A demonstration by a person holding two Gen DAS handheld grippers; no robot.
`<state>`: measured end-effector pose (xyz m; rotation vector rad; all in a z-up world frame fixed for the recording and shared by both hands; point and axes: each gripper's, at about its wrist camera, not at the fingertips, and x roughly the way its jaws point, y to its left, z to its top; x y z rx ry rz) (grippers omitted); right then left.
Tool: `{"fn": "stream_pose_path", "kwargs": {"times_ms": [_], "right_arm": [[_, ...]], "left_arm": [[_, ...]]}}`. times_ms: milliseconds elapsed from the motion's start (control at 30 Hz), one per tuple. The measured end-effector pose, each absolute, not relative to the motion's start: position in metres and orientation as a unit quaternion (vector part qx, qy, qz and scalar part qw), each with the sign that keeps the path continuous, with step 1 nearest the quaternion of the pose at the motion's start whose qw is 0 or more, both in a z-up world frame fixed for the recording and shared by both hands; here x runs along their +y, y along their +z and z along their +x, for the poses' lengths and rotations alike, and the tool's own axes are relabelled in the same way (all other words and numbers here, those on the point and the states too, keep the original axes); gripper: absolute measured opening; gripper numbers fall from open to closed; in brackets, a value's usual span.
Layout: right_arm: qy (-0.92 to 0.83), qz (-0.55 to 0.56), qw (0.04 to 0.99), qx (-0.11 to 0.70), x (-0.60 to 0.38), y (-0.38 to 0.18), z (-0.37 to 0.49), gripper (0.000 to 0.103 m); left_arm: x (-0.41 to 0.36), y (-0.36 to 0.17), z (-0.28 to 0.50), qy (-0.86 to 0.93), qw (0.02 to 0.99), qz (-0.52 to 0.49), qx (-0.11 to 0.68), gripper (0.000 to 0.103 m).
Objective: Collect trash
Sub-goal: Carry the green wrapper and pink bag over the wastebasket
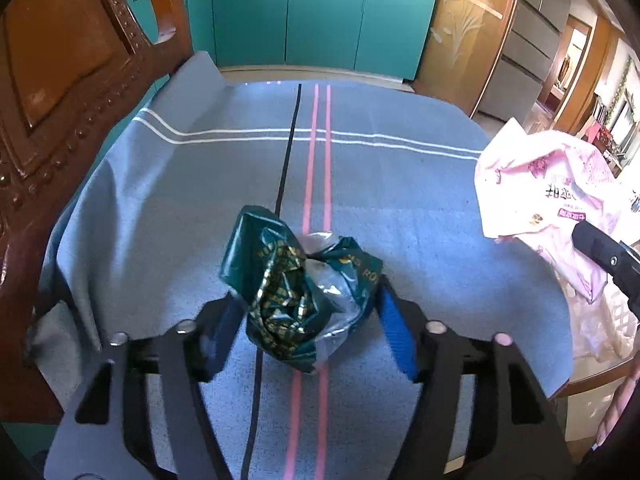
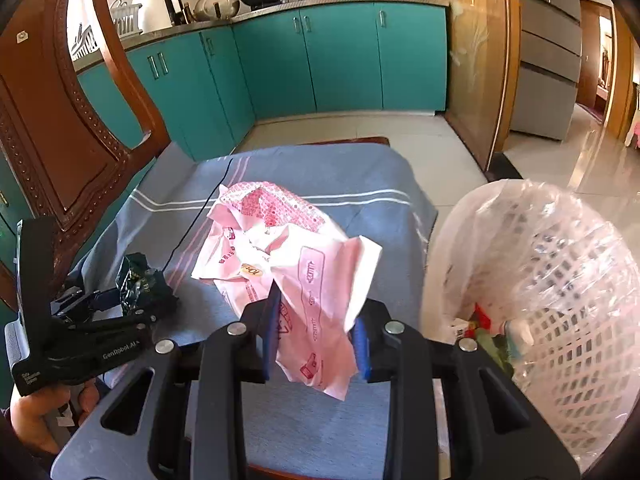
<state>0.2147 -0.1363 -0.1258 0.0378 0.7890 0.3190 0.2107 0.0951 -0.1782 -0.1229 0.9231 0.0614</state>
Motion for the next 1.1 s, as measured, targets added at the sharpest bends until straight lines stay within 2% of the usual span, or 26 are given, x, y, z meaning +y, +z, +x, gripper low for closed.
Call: {"fn": "stream_pose_path", "kwargs": {"times_ms": [500,700,1100], "right_arm": [[0.156,0.055,0.923,0.346,-0.165,-0.102,0.199,0.031],[0.128,0.081,0.933,0.328,-0.209,-0.088,0.189,0.031],[-0.003,0.126,0.946,0.297,-0.337,-0.079,0.147,0.031]], "left_arm": [[0.077,-0.115,0.173,0.048,0.93,-0.044,0.361,0.062],[0.052,-0.097,0.161,0.024,0.937,-0.031,0.346,0.062],[-0.067,-0.073,0.172,-0.111,0.936,0.009,0.334,0.062]]}}
